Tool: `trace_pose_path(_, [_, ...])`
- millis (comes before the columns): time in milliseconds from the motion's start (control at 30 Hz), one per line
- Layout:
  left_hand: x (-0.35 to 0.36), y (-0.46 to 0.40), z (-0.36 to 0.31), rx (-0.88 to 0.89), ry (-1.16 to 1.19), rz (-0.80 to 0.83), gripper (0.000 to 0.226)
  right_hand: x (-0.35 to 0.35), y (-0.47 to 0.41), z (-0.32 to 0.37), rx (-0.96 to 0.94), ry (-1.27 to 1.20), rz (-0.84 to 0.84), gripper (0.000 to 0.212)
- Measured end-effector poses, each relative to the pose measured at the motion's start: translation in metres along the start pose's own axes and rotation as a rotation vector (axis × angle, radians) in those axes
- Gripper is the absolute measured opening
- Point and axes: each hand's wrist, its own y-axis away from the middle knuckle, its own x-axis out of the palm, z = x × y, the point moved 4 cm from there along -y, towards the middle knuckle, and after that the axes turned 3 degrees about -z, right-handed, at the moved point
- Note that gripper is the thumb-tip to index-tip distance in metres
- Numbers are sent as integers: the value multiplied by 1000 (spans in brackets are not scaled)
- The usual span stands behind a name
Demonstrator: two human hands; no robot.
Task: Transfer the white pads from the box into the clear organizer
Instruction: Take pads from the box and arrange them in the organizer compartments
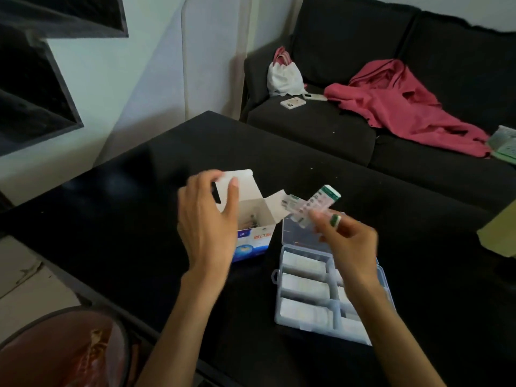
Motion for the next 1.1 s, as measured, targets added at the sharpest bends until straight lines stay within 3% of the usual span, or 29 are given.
trace_pose_path(33, [-2,9,-14,13,125,15,38,-12,6,5,-202,104,-77,21])
trace_pose_path(67, [4,18,-25,-47,277,136,46,-23,11,8,-413,221,-137,21])
trace_pose_path(100, [13,30,-39,-168,402,350,52,-31,16,6,-591,332,-170,20])
trace_pose_path(167, [43,53,-52,-405,491,936,53,-43,22,-4,-785,511,-183,21])
trace_pose_path(233, [55,75,-59,-473,578,1482,45,-49,24,-16,-843,642,-175,20])
trace_pose_path(267, [63,80,-60,-437,642,1577,40,-51,24,-19,-851,679,-170,20])
trace_pose_path(300, [66,82,-57,-426,572,1566,36,-52,23,-23,-854,702,-160,20])
trace_pose_path(400, [66,85,-49,-418,456,1229,11,-54,19,-31,-845,733,-91,20])
trace_pose_path(533, [65,82,-43,-521,463,1144,13,-64,8,-38,-630,568,22,23])
trace_pose_path(633, [63,82,-38,-649,413,1178,10,-83,0,-37,-335,236,28,23])
trace_pose_path(700, [61,82,-37,-697,396,1203,9,-89,-2,-35,-250,104,150,19])
trace_pose_path(867, [60,86,-37,-737,386,1276,13,-84,-2,-39,-220,213,406,18])
trace_pose_path(1100, [63,92,-43,-721,396,1301,41,-79,-1,-45,-224,285,416,31])
